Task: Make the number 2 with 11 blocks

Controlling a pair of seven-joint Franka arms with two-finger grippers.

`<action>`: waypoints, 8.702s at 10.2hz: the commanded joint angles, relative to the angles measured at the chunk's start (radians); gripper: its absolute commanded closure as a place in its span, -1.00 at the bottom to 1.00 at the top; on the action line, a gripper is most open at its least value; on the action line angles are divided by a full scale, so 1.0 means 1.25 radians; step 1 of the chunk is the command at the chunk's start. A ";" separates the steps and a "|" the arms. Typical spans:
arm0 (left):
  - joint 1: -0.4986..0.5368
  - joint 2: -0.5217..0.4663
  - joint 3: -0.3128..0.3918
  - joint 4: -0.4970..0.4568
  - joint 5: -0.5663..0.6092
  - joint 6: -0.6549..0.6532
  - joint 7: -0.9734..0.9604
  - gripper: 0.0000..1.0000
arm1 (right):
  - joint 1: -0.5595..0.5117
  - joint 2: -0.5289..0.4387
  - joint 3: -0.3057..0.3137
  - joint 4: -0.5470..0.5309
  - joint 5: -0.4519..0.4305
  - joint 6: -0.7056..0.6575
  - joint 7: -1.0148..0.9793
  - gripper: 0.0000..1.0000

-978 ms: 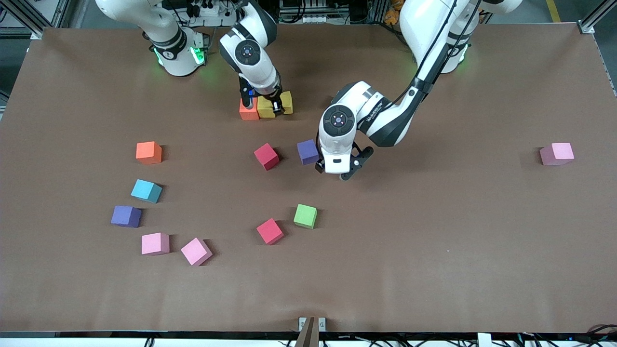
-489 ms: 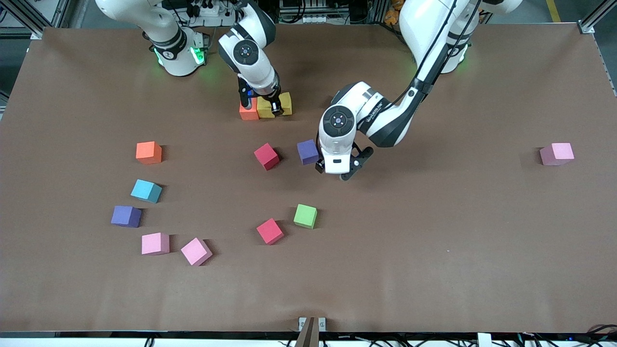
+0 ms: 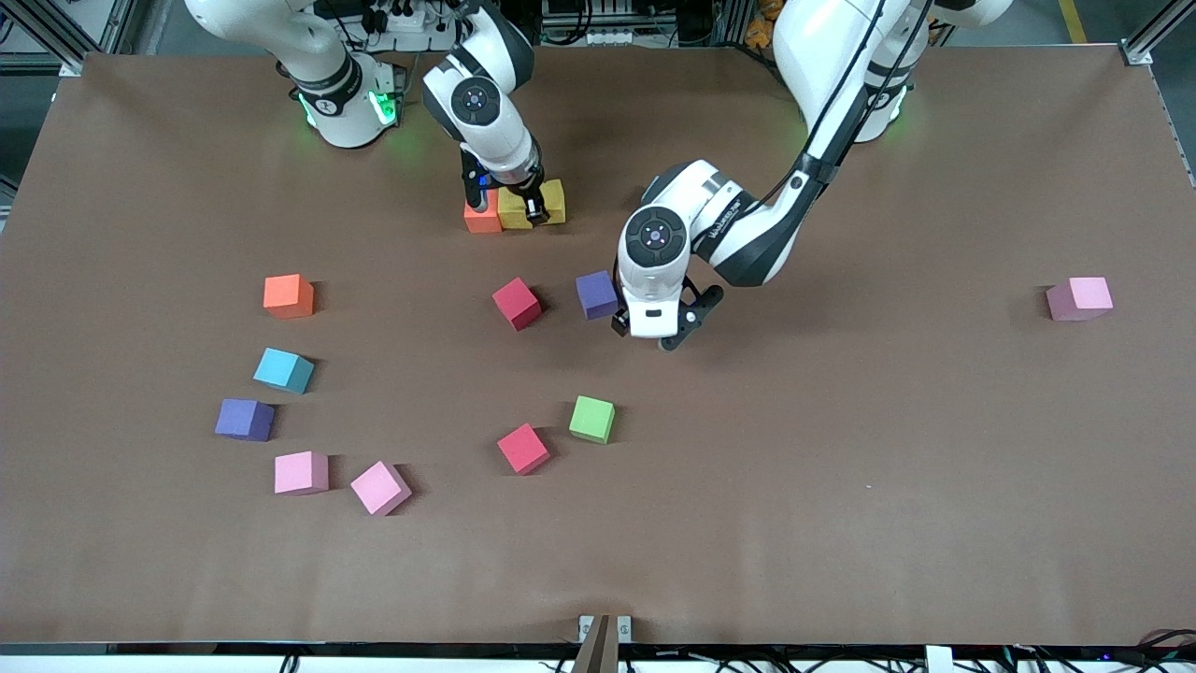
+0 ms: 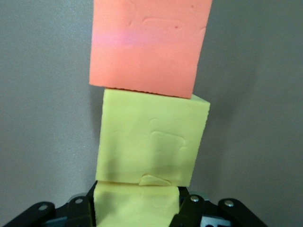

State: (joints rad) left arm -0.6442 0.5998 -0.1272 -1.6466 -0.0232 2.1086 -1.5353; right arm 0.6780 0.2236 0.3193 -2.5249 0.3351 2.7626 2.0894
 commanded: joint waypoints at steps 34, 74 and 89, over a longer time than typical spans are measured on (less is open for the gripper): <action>-0.036 0.074 -0.004 0.137 0.038 0.008 0.008 -1.00 | -0.042 -0.104 0.022 0.009 -0.078 -0.081 0.033 -1.00; -0.118 0.109 -0.015 0.067 0.058 0.059 0.298 -0.58 | -0.627 -0.041 -0.244 0.004 -0.382 -0.175 -1.727 -1.00; -0.104 -0.067 -0.077 -0.103 -0.105 0.006 -0.475 0.95 | -0.594 -0.062 -0.243 0.100 -0.266 -0.314 -1.778 1.00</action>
State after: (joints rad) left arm -0.7849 0.6226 -0.2194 -1.6160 -0.1155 2.0135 -2.0602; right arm -0.0854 0.1619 0.0103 -2.4274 -0.0509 2.4222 -0.1222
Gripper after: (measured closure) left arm 0.458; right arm 0.432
